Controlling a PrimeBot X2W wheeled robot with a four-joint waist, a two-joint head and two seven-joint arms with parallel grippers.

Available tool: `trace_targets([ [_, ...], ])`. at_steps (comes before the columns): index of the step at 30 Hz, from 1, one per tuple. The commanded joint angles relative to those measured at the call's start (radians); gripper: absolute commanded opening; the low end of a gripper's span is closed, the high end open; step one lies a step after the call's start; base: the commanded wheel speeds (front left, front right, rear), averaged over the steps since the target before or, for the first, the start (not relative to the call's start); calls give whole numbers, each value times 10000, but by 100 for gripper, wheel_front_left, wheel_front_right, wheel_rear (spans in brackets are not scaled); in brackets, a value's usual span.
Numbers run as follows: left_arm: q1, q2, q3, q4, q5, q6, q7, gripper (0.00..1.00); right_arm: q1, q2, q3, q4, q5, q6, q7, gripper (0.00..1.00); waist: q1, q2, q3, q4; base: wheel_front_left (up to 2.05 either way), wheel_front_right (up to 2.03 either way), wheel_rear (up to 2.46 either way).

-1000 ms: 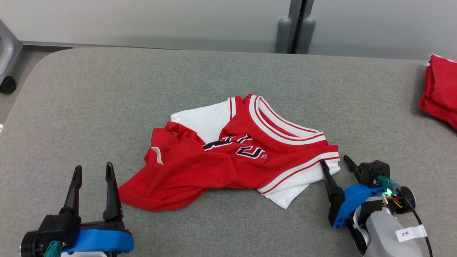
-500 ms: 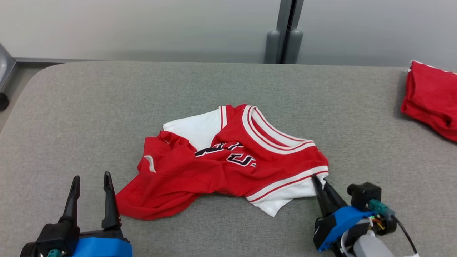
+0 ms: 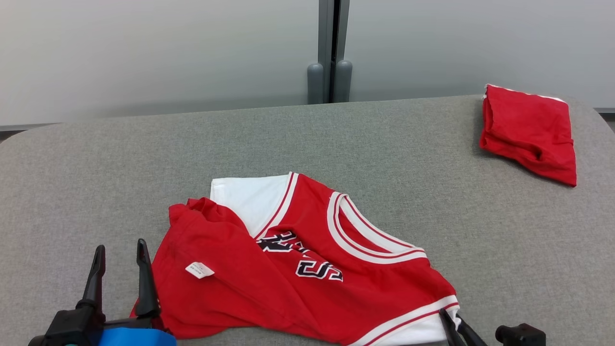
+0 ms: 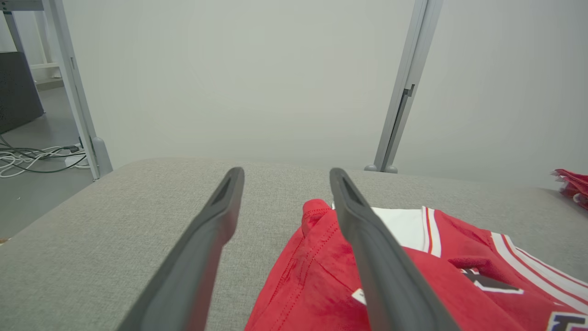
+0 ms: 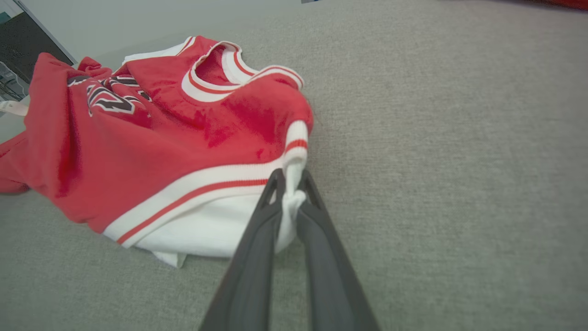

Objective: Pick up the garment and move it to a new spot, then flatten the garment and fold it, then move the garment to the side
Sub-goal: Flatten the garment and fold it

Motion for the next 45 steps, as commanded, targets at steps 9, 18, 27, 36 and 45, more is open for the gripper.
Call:
trace_targets([
  [9,-75,-9,-55,-77,51,-10,-26,100,-799,-508,-2,-1639,-912,3,416,100,1,0,108,164,0,0,0],
  [18,-575,-7,-158,-122,-33,-7,-27,100,-4453,-514,1469,-440,-1713,1,816,100,1,0,793,765,0,0,0],
  [27,-1218,-9,-376,-28,-299,16,-27,100,-7636,-278,1878,3080,-1864,1,627,100,1,0,1657,1638,0,0,0],
  [36,-1523,-14,-524,17,-460,66,-27,100,-8810,-248,2583,6044,-1875,1,347,100,1,0,2082,2063,0,0,0],
  [45,-1600,-11,-484,15,-411,116,-27,100,-9148,-114,3258,7992,-1565,1,132,0,1,0,2168,1959,0,0,0],
])
